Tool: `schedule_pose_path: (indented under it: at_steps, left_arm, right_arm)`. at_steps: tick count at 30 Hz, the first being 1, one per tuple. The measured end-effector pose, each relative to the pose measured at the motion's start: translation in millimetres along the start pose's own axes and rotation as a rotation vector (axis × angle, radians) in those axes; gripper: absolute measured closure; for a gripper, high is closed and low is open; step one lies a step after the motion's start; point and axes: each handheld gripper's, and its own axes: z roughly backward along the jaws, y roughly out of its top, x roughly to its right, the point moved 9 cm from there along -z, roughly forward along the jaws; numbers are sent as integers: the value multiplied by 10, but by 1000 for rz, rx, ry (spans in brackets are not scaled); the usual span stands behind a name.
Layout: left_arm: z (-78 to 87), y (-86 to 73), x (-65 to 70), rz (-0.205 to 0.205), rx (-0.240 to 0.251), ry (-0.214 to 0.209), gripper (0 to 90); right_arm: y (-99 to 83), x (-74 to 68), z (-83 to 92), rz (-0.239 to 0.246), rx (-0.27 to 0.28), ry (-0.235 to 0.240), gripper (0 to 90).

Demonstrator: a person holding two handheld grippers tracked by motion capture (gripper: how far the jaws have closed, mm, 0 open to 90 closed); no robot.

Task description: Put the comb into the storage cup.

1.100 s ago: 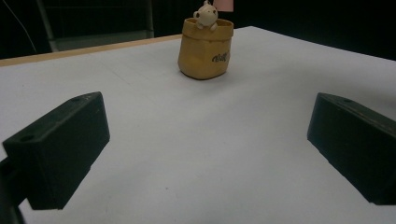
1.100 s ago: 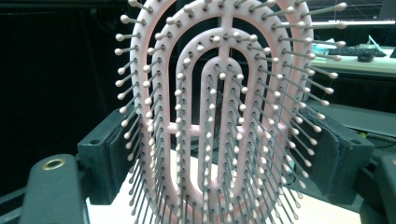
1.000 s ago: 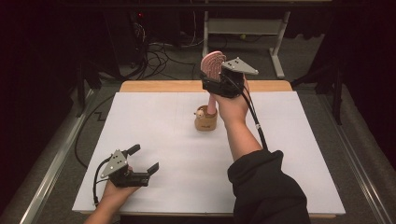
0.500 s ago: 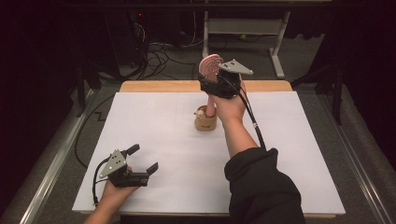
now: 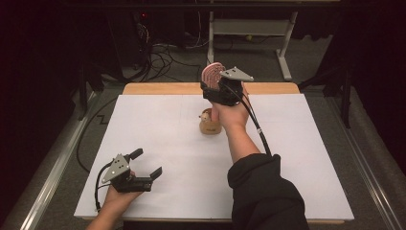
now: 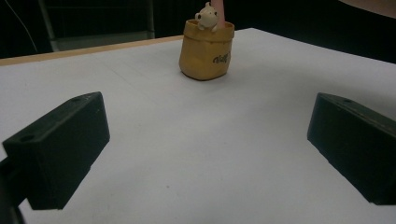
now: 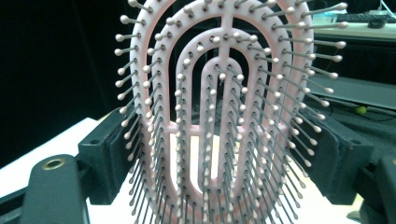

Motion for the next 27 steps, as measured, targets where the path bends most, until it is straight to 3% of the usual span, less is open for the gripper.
schedule_pose_path:
  at_steps: [6, 27]
  left_arm:
    - [1, 2, -11, 0, 2, 2, 0]
    - [14, 10, -4, -4, 5, 0, 0]
  right_arm:
    - [-37, -13, -25, 11, -7, 1, 202]
    - [-180, -36, -65, -18, -16, 16, 202]
